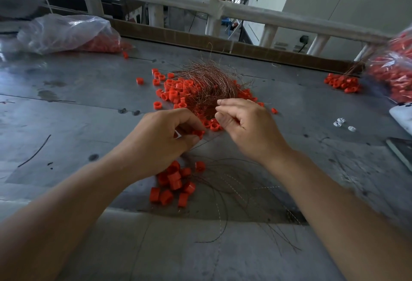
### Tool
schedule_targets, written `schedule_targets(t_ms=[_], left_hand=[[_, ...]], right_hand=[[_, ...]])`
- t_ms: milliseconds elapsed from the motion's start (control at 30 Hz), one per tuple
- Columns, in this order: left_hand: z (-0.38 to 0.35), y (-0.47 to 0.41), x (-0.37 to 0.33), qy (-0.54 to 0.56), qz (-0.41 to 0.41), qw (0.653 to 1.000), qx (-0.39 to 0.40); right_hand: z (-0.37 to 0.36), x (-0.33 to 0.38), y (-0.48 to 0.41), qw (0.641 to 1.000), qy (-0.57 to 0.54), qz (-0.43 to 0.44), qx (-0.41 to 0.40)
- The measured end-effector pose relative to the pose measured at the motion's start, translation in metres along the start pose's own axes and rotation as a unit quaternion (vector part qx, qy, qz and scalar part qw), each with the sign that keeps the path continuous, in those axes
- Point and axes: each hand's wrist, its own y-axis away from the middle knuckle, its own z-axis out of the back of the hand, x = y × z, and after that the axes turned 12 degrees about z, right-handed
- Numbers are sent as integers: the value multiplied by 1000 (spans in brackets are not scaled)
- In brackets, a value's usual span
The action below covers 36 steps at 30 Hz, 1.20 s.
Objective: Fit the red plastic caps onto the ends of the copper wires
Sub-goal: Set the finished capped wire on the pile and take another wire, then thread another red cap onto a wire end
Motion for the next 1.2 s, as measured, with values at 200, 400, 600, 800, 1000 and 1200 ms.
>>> schedule_targets(t_ms=[200, 400, 600, 800, 1000, 1200], left_hand=[[1, 1, -2, 9, 5, 1000, 3], [2, 2, -3, 13, 5, 1000, 8], [2, 1, -2, 16, 6, 1000, 9], [2, 1, -3, 16, 9, 1000, 12], [2, 1, -4, 13, 6, 1000, 11], [4, 1, -4, 34, -1, 999, -19]], right_hand=[[2, 0, 1, 999, 14, 4, -53], [4, -1, 2, 996, -4, -10, -88], [3, -1, 1, 990, -28, -1, -138], [3, -1, 3, 988, -19, 38, -149], [6, 3, 2, 977, -27, 65, -203], [15, 10, 0, 948, -165, 72, -263]])
